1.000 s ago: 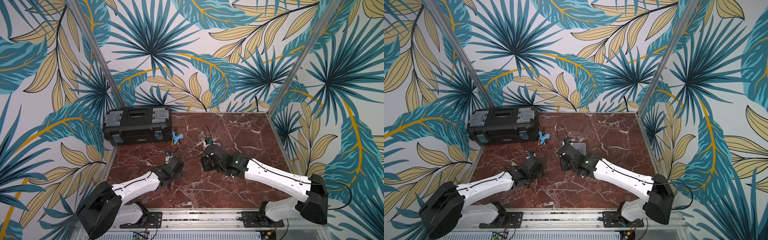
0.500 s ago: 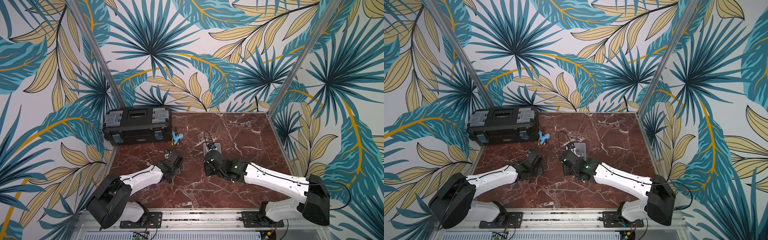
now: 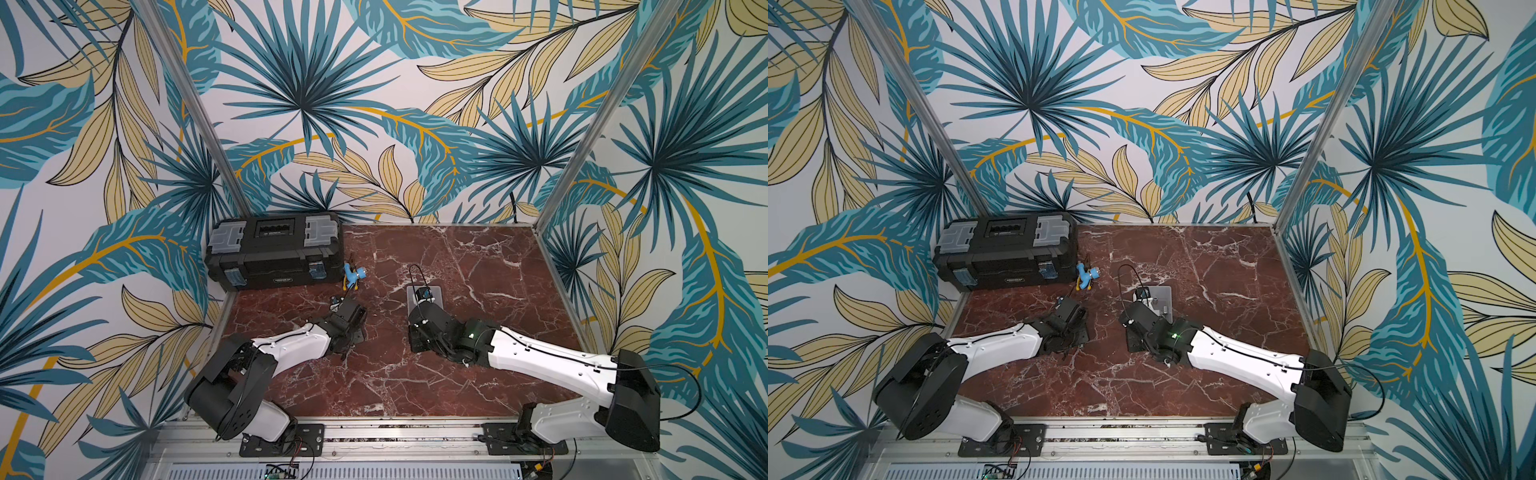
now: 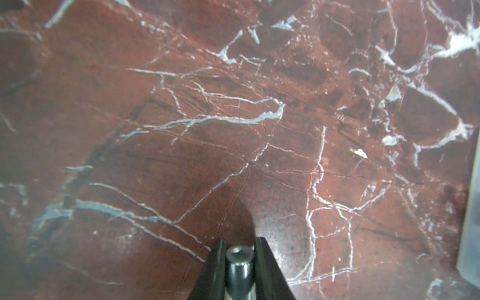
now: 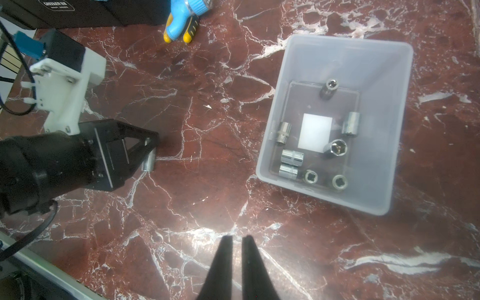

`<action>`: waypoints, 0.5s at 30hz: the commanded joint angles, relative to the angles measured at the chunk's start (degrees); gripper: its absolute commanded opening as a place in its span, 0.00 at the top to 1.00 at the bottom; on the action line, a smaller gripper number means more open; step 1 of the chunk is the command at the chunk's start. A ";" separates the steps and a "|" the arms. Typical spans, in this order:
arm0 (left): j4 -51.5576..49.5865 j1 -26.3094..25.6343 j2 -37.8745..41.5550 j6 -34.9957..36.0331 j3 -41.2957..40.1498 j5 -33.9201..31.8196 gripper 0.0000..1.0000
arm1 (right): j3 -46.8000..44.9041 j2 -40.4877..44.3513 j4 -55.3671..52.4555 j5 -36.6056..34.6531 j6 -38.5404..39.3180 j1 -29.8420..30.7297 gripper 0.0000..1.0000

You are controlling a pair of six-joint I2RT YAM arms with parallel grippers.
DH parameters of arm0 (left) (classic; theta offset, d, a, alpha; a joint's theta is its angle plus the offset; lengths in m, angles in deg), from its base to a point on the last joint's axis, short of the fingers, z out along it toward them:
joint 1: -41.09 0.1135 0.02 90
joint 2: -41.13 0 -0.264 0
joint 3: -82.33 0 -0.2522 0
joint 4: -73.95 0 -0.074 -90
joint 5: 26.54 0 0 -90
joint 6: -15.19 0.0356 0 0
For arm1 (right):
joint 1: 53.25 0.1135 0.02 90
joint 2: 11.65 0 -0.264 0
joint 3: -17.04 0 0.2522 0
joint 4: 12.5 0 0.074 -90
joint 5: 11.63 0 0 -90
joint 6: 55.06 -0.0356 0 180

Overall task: Put the socket on the desktop into the storage box
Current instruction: Pick up the socket head at the center of the board.

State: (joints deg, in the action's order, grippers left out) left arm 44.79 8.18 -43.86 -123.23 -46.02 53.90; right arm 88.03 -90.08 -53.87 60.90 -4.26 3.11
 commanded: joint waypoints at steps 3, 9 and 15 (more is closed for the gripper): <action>-2.62 0.21 -2.26 0.62 0.54 2.48 0.82 | -1.32 0.60 1.16 0.22 -0.95 0.13 0.87; -4.94 0.05 -2.13 1.67 0.75 1.50 0.67 | -1.69 1.36 1.07 -0.19 -0.73 0.20 0.87; -4.71 -0.08 -2.29 1.94 -0.10 1.23 0.63 | -2.19 1.76 0.99 -0.28 -1.02 0.16 0.87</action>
State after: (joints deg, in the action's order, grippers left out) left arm 44.71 8.12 -44.63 -121.75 -44.97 54.75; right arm 87.11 -89.73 -53.06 61.05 -4.57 3.11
